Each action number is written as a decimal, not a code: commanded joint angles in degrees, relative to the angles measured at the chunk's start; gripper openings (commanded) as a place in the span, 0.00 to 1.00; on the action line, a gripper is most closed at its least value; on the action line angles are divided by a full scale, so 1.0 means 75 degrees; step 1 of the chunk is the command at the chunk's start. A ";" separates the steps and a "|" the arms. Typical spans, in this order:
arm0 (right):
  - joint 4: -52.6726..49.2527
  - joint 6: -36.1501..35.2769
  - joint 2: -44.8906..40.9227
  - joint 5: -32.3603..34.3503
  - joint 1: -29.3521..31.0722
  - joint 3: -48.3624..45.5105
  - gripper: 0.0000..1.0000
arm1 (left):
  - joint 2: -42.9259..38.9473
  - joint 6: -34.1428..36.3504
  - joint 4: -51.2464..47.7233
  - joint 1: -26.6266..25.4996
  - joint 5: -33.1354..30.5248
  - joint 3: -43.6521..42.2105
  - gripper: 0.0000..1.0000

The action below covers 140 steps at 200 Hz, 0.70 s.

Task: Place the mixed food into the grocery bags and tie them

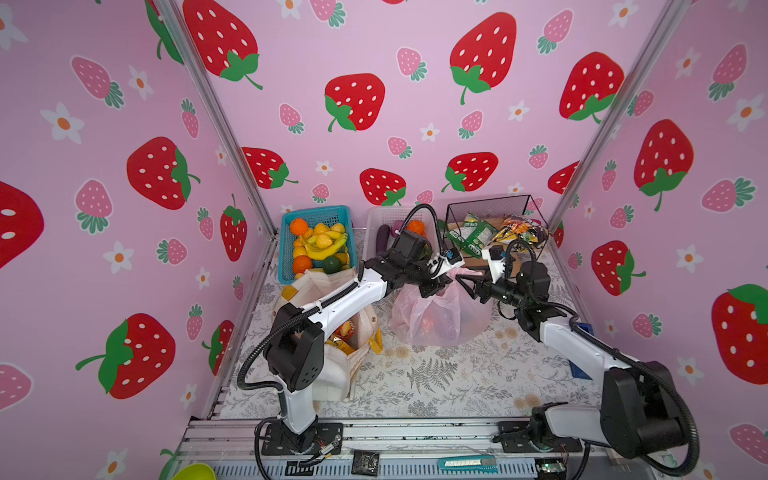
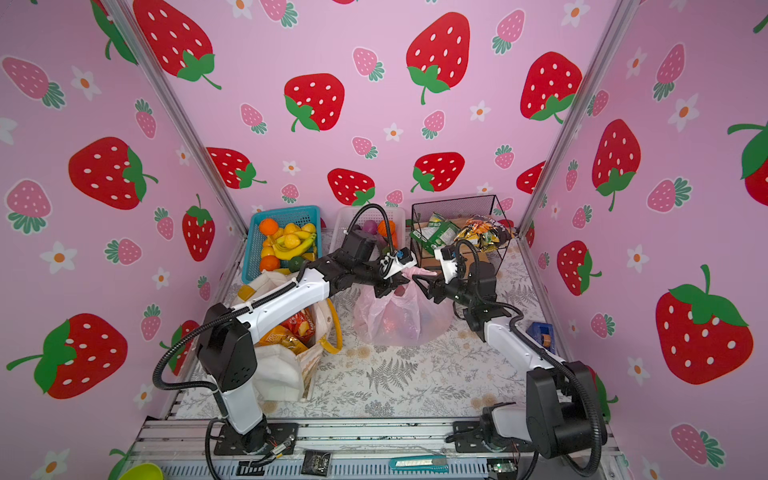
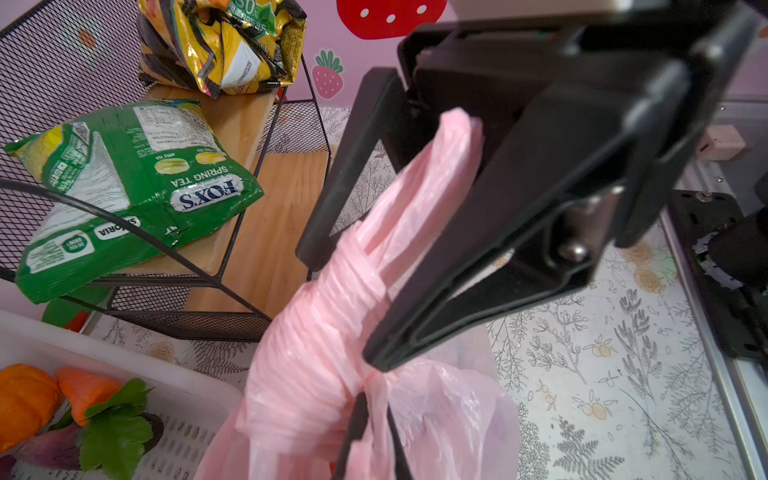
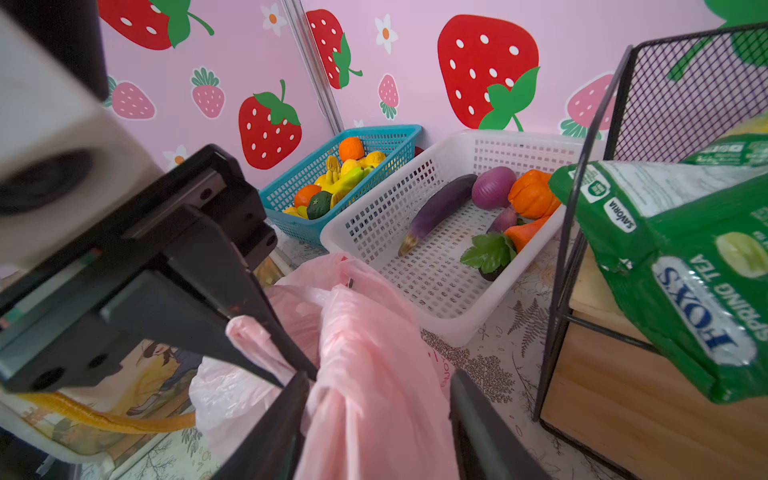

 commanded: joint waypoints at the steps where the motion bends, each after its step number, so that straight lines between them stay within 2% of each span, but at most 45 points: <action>1: 0.0491 0.0017 0.0184 -0.0139 0.0065 0.0251 0.45 | 0.0005 0.0198 -0.0196 -0.0020 -0.0016 0.0079 0.00; 34: 0.0688 -0.0040 0.0229 -0.0217 0.0107 0.0195 0.10 | 0.0035 0.0315 -0.0411 -0.0017 -0.0130 0.0147 0.04; 37: 0.0695 -0.0047 0.0212 -0.0196 0.0104 0.0184 0.07 | 0.0026 0.0324 -0.0441 -0.0017 -0.0139 0.0164 0.09; 46: 0.0712 -0.0082 0.0149 -0.0149 0.0102 0.0126 0.00 | 0.0006 0.0352 -0.0544 -0.0018 -0.0164 0.0171 0.13; 67: 0.0741 -0.0231 -0.0063 -0.0029 0.0102 -0.0022 0.00 | -0.0153 0.0432 -0.0933 -0.0023 -0.0110 0.0189 0.25; 102: 0.0957 -0.0496 -0.0544 0.0100 0.0103 -0.0384 0.00 | -0.0816 0.0710 -0.1730 -0.0028 0.0563 -0.0027 0.42; 140: 0.1022 -0.0824 -0.0991 -0.0006 0.0125 -0.0662 0.00 | -0.1818 0.0682 -0.1135 0.0159 0.0825 -0.0729 0.52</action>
